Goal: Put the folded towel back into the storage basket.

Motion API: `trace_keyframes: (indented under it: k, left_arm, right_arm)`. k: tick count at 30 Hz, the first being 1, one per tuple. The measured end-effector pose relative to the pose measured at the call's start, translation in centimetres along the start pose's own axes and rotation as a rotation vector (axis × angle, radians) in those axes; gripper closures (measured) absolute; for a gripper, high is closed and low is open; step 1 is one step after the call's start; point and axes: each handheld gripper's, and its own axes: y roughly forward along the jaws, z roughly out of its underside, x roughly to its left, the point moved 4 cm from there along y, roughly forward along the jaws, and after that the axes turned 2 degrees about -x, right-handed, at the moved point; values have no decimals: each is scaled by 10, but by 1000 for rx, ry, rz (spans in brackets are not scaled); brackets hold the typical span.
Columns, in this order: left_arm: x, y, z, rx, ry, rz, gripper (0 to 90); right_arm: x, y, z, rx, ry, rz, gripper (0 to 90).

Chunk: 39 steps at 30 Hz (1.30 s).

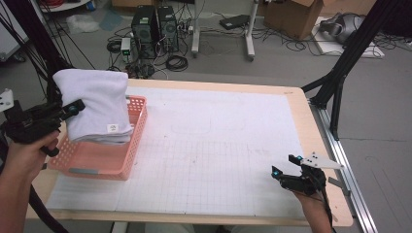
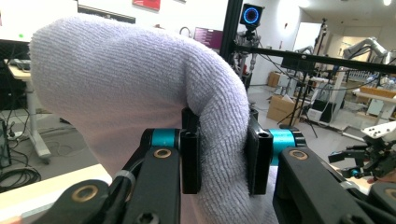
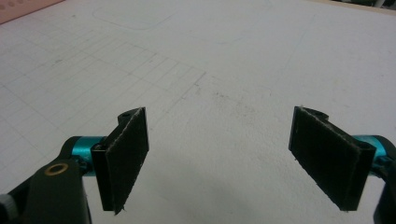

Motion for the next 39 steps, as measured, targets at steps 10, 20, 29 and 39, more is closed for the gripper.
trace_keyframes:
  k: [10, 20, 29, 39]
  left_arm:
    - [21, -12, 18, 21, -39, -34, 724]
    - [36, -16, 43, 53, -78, -60, 720]
    - [46, -16, 67, 98, -125, -83, 716]
    - [50, -12, 85, 128, -168, -74, 708]
  right_arm:
    - [1, 1, 0, 8, -2, 0, 188]
    - [2, 2, 1, 15, -7, 4, 188]
    - [0, 2, 3, 17, 6, 3, 188]
    - [0, 2, 4, 18, 11, 3, 188]
